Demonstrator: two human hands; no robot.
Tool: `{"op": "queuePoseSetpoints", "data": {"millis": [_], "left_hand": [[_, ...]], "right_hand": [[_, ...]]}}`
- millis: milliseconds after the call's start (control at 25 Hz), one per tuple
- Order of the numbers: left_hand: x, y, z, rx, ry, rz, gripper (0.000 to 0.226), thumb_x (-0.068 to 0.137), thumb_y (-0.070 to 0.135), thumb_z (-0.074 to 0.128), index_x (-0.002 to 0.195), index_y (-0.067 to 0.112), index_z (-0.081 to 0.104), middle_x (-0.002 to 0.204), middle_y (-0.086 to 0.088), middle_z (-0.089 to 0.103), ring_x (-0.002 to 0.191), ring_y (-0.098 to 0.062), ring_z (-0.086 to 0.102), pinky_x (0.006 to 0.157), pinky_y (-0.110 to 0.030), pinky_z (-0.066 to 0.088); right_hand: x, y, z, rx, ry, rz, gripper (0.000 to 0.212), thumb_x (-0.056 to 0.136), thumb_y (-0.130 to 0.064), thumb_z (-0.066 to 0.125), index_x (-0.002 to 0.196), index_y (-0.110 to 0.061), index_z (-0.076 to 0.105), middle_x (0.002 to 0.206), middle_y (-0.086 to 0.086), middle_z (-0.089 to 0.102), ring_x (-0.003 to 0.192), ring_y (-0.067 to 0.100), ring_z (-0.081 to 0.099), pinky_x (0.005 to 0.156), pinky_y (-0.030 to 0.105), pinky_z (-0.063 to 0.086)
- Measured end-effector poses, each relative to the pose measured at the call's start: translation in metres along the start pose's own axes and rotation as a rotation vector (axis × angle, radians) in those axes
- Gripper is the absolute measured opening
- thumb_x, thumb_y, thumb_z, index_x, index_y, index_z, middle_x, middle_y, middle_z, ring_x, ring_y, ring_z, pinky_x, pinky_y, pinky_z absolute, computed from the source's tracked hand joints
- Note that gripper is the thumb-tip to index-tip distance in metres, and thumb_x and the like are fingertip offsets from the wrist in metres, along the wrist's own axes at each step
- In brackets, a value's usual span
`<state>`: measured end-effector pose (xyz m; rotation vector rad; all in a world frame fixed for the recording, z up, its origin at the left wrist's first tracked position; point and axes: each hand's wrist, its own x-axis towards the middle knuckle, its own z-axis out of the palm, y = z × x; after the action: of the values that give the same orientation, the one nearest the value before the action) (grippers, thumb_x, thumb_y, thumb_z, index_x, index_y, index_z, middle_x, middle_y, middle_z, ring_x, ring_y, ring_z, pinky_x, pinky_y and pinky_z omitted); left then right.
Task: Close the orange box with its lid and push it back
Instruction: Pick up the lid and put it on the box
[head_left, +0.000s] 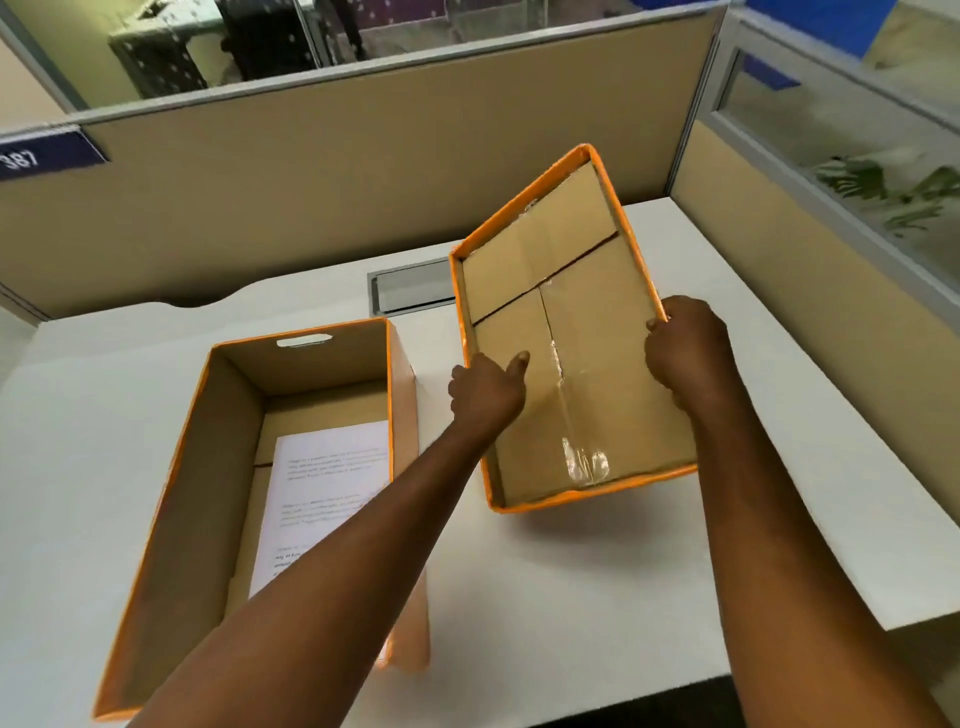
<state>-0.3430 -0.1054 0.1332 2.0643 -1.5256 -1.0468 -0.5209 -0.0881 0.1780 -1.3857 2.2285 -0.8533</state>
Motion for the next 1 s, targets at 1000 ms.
{"op": "queuePoseSetpoints", "data": {"millis": [1000], "left_hand": [[-0.072, -0.182, -0.266, -1.025, -0.359, -0.072, 0.047, 0.087, 0.03, 0.058, 0.131, 0.019, 0.05, 0.114, -0.013, 0.07, 0.09, -0.034, 0.073, 0.065, -0.044, 0.059]], "right_hand": [[-0.213, -0.123, 0.078, -0.024, -0.114, 0.035, 0.067, 0.087, -0.059, 0.037, 0.139, -0.016, 0.031, 0.143, 0.013, 0.041, 0.125, 0.035, 0.045, 0.097, 0.048, 0.041]]}}
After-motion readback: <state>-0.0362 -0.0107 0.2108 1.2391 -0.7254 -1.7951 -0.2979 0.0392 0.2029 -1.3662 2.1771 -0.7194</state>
